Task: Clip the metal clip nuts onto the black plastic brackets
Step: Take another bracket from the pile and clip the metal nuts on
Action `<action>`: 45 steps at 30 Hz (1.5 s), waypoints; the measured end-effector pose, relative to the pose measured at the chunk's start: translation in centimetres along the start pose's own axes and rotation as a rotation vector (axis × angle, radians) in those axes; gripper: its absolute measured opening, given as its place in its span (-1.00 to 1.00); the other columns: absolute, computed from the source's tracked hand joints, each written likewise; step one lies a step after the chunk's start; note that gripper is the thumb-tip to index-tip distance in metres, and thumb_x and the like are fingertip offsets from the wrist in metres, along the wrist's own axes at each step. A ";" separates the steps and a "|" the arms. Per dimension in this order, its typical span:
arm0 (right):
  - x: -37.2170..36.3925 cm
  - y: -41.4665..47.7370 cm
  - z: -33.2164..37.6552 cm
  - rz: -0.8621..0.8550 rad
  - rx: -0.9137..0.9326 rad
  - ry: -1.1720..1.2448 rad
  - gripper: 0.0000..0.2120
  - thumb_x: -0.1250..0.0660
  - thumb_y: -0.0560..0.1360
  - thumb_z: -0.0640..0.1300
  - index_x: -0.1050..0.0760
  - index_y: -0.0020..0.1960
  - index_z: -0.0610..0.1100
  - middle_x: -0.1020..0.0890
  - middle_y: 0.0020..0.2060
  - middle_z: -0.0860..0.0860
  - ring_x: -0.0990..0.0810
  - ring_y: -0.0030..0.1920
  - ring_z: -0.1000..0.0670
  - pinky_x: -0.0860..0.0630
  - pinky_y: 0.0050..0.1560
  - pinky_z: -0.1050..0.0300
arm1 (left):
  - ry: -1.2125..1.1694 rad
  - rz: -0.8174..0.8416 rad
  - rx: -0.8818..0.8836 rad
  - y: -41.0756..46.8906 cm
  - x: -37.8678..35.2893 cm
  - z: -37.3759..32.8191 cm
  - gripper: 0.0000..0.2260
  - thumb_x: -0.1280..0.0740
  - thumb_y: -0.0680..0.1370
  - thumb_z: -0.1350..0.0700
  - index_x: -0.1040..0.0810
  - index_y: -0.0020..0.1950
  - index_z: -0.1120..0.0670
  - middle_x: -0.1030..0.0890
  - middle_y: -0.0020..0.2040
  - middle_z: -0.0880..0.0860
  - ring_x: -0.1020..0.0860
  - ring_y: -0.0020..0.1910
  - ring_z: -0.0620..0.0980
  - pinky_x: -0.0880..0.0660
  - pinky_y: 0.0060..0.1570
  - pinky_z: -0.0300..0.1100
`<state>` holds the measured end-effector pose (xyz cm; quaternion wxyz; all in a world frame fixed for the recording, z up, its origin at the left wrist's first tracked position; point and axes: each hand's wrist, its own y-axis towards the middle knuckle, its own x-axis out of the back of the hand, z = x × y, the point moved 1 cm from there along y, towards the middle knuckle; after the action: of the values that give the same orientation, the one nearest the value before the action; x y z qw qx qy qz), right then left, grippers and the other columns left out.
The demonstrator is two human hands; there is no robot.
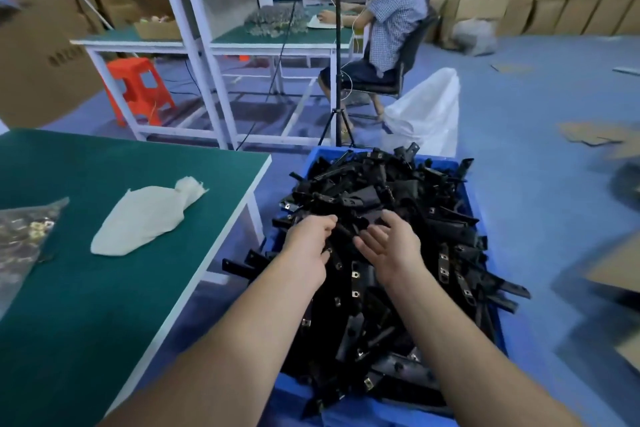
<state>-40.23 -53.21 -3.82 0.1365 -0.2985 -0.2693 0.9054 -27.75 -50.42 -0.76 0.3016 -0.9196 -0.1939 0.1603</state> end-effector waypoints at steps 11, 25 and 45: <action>-6.9 -6.8 -6.0 0.342 0.004 -0.074 -0.85 -0.32 0.52 -0.36 -0.65 -0.13 -0.24 -0.67 -0.34 -0.09 -0.60 -0.41 0.01 -0.56 -0.38 0.22 | -0.029 -0.215 -0.250 0.4 4.5 -3.0 -0.77 -0.30 0.58 0.30 -0.70 -0.03 0.04 -0.67 -0.31 0.00 -0.53 -0.52 -0.03 -0.36 -0.58 -0.32; -26.1 -22.6 -19.6 0.874 0.179 -0.484 -0.61 -0.14 0.37 -0.39 -0.36 -0.56 -0.06 -0.42 -0.59 0.10 -0.39 -0.57 0.09 -0.31 -0.48 0.30 | -0.245 -0.379 -0.694 -11.6 29.6 -9.8 -0.74 -0.25 0.63 0.28 -0.66 0.24 0.15 -0.65 -0.25 -0.02 -0.54 -0.49 -0.21 -0.35 -0.54 -0.40; -36.5 -35.5 -47.4 1.572 1.093 -1.482 -0.47 -0.31 0.63 -0.02 -0.29 0.55 -0.07 -0.38 0.43 0.00 -0.32 0.45 -0.06 -0.48 0.28 -0.04 | 0.595 -1.226 -0.300 -23.1 59.8 6.3 -0.53 -0.36 0.59 0.01 -0.44 0.52 -0.11 -0.43 0.48 -0.13 -0.34 0.50 -0.07 -0.29 0.39 -0.24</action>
<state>20.63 -19.80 1.38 -0.5301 0.3072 0.3906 0.6871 15.91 -3.00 -1.95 0.2479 -0.6807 -0.6074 -0.3260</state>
